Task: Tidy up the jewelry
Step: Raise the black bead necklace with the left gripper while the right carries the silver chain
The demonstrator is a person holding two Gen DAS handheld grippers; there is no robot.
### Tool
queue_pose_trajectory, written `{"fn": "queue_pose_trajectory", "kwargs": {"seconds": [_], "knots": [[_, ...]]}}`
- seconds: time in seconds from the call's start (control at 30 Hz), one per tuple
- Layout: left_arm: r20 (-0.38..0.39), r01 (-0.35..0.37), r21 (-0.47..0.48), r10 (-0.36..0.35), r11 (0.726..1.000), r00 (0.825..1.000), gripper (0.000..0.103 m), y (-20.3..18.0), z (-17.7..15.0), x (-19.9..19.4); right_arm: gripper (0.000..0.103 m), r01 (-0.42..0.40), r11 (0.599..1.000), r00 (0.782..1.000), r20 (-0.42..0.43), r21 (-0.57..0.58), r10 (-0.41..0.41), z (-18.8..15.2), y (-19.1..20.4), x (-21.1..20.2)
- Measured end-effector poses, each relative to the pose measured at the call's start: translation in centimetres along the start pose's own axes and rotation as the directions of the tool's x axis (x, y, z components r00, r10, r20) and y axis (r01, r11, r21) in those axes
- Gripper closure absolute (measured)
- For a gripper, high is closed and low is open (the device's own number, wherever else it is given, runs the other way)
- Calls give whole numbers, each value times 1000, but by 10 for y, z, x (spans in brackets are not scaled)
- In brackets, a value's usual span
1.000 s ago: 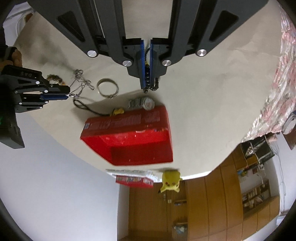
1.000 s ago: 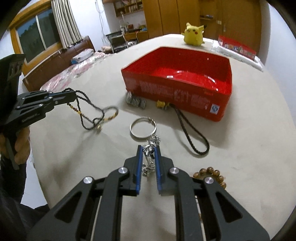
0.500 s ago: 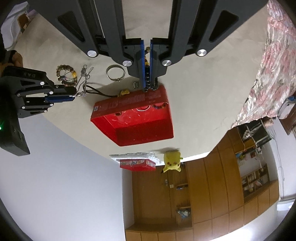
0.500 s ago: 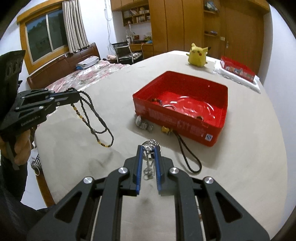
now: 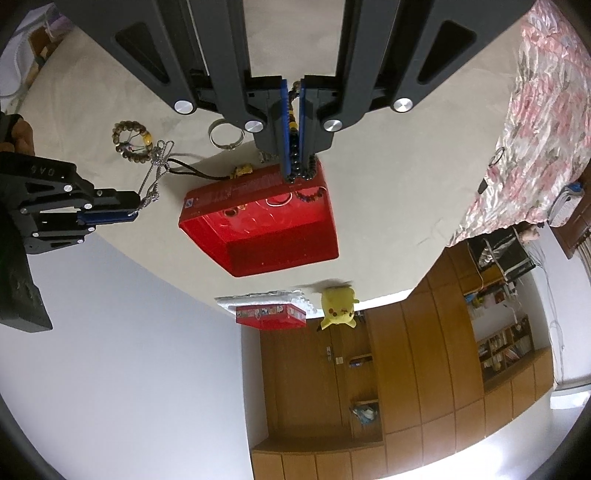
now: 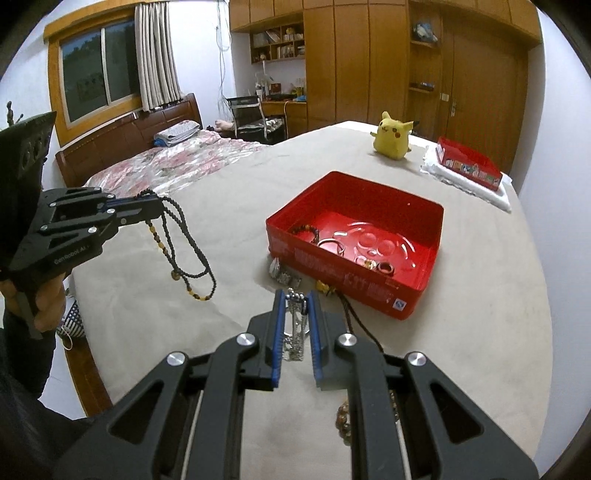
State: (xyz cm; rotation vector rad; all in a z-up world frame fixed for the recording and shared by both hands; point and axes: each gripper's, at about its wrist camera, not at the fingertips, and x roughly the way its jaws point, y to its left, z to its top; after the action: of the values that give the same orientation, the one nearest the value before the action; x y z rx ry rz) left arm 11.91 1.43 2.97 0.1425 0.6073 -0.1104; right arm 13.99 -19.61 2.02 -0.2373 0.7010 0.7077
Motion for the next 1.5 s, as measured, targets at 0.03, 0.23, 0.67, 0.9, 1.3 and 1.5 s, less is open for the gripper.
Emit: {"fn": "queue_pose_trajectory", "kwargs": {"seconds": [0.03,0.23,0.67,0.9,1.3,1.5], "knots": [[4,-2,2,2,1000,1000,100,1,2,-1,93,1,1000,1000,1,-2,-1,1,0,-1],[24,-14,13,14,1000,1000,100,2,11,-6,93,9,1000,1000,15,-18,-9,13,-2,-6],[59,-43,39,40,998,997,100,9,38,-3,94,20,999,999,40,-41,-19,43,-10,-16],[64,-48,41,45,998,997,100,15,54,7,95,29,998,998,51,-59,-26,59,-14,-18],[70,-54,56,50,997,996,100,18,77,23,96,41,996,998,54,-82,-37,86,-20,-11],[82,-54,61,49,997,995,100,22,97,30,101,53,996,998,50,-72,-49,99,-30,-3]]}}
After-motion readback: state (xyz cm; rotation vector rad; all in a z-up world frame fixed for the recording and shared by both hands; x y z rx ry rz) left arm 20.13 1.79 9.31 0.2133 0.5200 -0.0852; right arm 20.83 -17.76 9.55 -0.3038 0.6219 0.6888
